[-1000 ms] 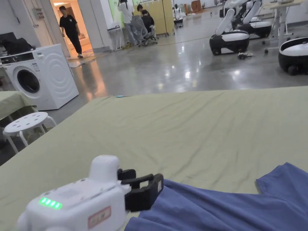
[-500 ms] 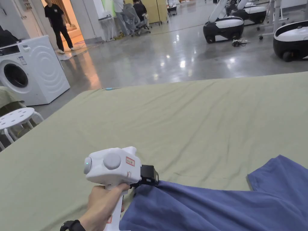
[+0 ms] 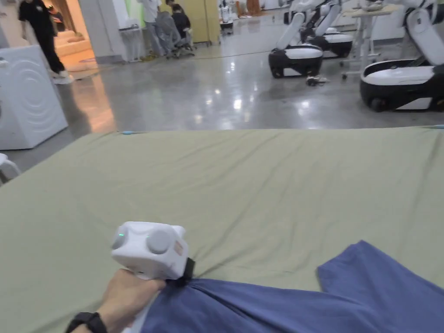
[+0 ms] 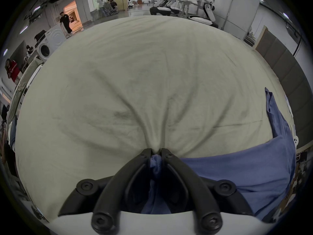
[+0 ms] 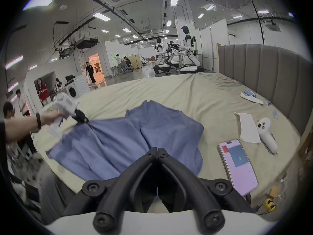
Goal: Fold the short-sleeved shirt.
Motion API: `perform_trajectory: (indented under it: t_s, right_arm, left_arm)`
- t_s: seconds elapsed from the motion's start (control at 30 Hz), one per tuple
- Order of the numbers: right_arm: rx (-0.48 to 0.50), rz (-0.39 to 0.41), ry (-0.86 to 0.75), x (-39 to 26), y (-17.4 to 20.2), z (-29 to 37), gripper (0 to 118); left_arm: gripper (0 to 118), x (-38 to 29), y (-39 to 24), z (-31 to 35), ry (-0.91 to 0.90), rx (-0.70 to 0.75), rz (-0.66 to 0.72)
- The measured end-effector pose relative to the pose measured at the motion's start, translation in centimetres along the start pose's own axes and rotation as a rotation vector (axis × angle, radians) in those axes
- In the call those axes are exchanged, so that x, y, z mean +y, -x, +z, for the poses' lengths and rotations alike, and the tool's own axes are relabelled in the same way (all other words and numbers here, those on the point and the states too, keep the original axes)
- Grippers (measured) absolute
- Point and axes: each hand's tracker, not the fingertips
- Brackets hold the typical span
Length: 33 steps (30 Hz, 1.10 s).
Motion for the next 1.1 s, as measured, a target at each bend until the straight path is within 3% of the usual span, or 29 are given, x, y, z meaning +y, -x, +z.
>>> perform_trajectory:
  t_s: [0.07,0.13,0.17,0.23,0.27,0.37,0.53,0.6,0.63,0.67,0.73,0.8,0.83,0.87,0.9,0.97,1.1]
  right_arm:
    - [0.074,-0.084,0.022,3.6,-0.7,-1.6,0]
    - [0.097,-0.076,0.088,7.9,-1.4,-4.7,5]
    - [0.100,-0.029,0.098,9.2,-1.7,-6.5,29]
    - [0.087,0.028,0.148,11.4,-2.5,-11.2,101]
    - [0.089,0.029,0.245,12.2,-4.1,-14.7,114]
    - [0.041,0.056,0.411,12.9,-5.3,-21.1,107]
    - [-0.184,0.154,0.583,11.8,-7.3,-27.9,106]
    - [-0.180,0.148,0.648,10.9,-7.8,-28.1,104]
    - [-0.134,0.145,0.679,10.5,-7.8,-28.0,95]
    - [-0.113,0.154,0.694,10.0,-7.7,-27.9,77]
    - [-0.133,0.175,0.621,9.7,-7.1,-27.3,71]
    - [-0.118,0.200,0.596,9.7,-6.5,-26.8,52]
    - [-0.117,0.209,0.592,9.8,-6.1,-26.5,32]
    - [-0.118,0.208,0.596,9.9,-5.7,-26.3,3]
    - [-0.140,0.231,0.583,10.0,-5.4,-25.8,3]
    - [-0.126,0.196,0.547,10.7,-5.3,-24.3,3]
    - [-0.088,0.155,0.389,13.8,-4.6,-18.9,3]
  left_arm:
    - [7,0.2,-0.3,0.0,0.007,0.009,-0.017]
    - [7,0.0,-0.4,-0.1,0.010,0.021,-0.013]
    - [7,0.5,-0.7,-0.4,0.013,0.027,-0.019]
    - [7,0.7,-0.6,-0.4,0.021,0.043,-0.035]
    - [7,0.9,-0.5,-0.4,0.028,0.043,-0.041]
    - [7,0.6,-0.5,-0.5,0.023,0.040,-0.040]
    - [7,0.3,-0.4,-0.6,0.010,0.028,-0.035]
    - [7,0.4,-0.7,-0.6,0.011,0.028,-0.043]
    - [7,0.5,-0.6,-0.7,0.013,0.029,-0.049]
    - [7,0.6,-0.6,-0.7,0.016,0.027,-0.052]
    - [7,0.9,-0.4,-0.6,0.024,0.018,-0.050]
    - [7,0.6,-0.2,-0.6,0.016,0.013,-0.045]
    - [7,0.9,0.2,-0.8,0.008,0.008,-0.048]
    - [6,0.8,0.3,-0.7,-0.001,0.004,-0.046]
    - [6,0.7,0.5,-0.3,-0.021,0.001,-0.018]
    - [3,0.4,0.5,1.6,-0.103,-0.001,0.020]
    - [3,-0.5,0.7,8.9,-0.251,-0.067,-0.030]
